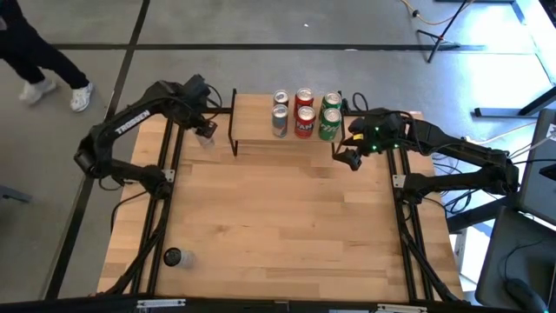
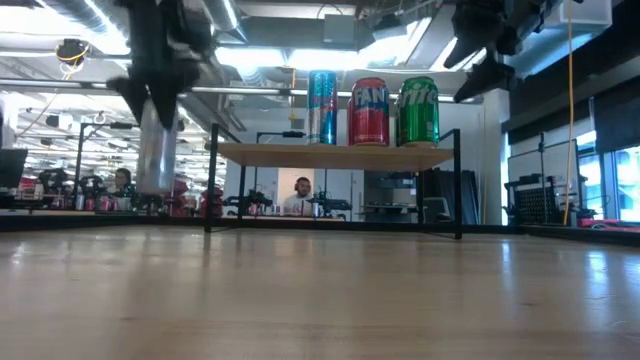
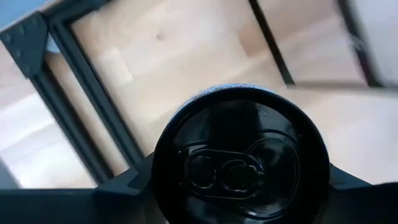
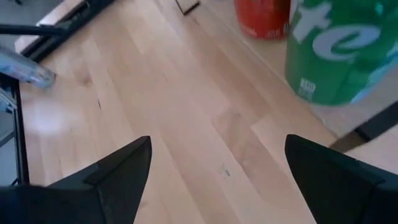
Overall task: Place canned beverage on shelf
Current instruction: Put the top black soda can on the shelf
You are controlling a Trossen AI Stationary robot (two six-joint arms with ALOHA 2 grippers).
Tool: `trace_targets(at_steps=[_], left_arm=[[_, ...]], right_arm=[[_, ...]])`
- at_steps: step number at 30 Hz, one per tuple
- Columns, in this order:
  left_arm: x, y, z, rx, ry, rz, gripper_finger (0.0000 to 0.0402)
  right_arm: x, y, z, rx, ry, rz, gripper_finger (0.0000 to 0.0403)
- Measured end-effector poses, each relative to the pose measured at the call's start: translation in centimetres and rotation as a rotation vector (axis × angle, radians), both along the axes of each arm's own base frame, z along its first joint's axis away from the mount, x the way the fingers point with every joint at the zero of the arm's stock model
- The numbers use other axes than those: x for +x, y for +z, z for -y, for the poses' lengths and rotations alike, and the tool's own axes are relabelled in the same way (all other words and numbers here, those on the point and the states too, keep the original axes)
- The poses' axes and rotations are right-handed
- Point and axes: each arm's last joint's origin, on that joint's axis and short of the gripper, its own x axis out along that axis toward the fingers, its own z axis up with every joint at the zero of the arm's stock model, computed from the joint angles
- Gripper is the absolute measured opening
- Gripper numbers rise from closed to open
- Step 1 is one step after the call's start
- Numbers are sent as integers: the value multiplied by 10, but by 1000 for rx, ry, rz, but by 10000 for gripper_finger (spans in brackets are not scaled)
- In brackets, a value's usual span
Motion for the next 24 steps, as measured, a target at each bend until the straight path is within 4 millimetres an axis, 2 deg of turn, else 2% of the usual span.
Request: trace_targets(at_steps=[6, 9, 13, 18, 21, 24], left_arm=[[1, 50, 24, -26, -119, 30, 217], [5, 75, 32, 25, -168, 106, 217], [5, 98, 47, 13, -238, 161, 217], [9, 122, 63, 11, -369, 308, 217], [14, 136, 73, 54, -463, 409, 217], [29, 144, 76, 125, -538, 523, 218]], right_arm=[[9, 5, 3, -31, 13, 80, 353], [14, 9, 4, -41, 33, 147, 353], [22, 13, 6, -49, 58, 215, 341], [31, 13, 9, -48, 71, 238, 299], [40, 23, 12, -54, 86, 276, 261], [52, 37, 17, -98, 101, 333, 215]])
